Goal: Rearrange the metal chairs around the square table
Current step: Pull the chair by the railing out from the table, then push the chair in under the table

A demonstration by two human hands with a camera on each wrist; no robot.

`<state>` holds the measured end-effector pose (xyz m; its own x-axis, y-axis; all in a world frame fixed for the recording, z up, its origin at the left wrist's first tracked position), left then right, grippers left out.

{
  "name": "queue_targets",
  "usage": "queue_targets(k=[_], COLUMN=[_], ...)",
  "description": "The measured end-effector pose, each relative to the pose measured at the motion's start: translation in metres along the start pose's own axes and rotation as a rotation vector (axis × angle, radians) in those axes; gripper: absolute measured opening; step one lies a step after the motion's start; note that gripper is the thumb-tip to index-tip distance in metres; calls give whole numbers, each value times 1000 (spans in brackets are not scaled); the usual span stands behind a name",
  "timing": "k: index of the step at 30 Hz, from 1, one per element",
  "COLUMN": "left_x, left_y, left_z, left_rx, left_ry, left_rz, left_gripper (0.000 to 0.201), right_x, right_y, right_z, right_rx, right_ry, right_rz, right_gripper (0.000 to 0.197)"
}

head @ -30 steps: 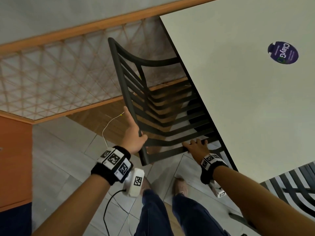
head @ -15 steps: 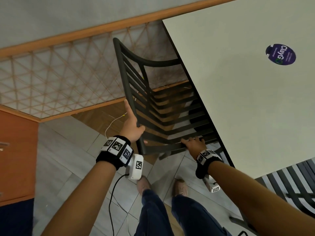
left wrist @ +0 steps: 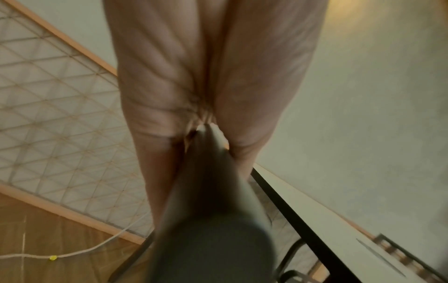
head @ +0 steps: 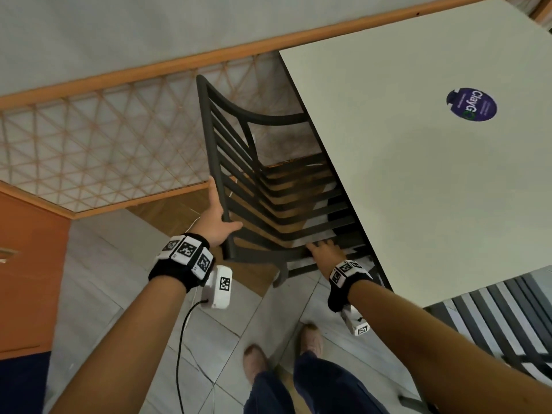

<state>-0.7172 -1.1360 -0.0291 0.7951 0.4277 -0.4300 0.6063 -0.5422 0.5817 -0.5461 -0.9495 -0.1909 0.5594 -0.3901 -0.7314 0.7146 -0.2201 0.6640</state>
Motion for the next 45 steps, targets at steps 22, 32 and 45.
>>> queue_targets(k=[22, 32, 45], left_x=[209, 365, 578], left_y=[176, 197, 192], left_z=[50, -15, -69], left_rx=[-201, -127, -481], left_ry=[-51, 143, 322], left_rz=[56, 196, 77], left_gripper=[65, 26, 19], right_x=[124, 93, 116], right_y=[295, 426, 477], right_z=[-90, -275, -493], right_rx=[125, 361, 475], right_ry=[-363, -432, -589], right_rz=[-161, -409, -332], right_gripper=[36, 24, 22])
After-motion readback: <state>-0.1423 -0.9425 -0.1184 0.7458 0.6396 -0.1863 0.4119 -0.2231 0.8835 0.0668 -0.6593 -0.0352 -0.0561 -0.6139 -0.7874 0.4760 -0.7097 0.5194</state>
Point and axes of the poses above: each hand's wrist, its own y-axis away from the middle knuckle, its own x-axis out of the palm, z = x × y, the point moved 2 cm from there along -y, towards the middle knuckle, and after that the axes turned 5 degrees about z, right-handed, at the moved point
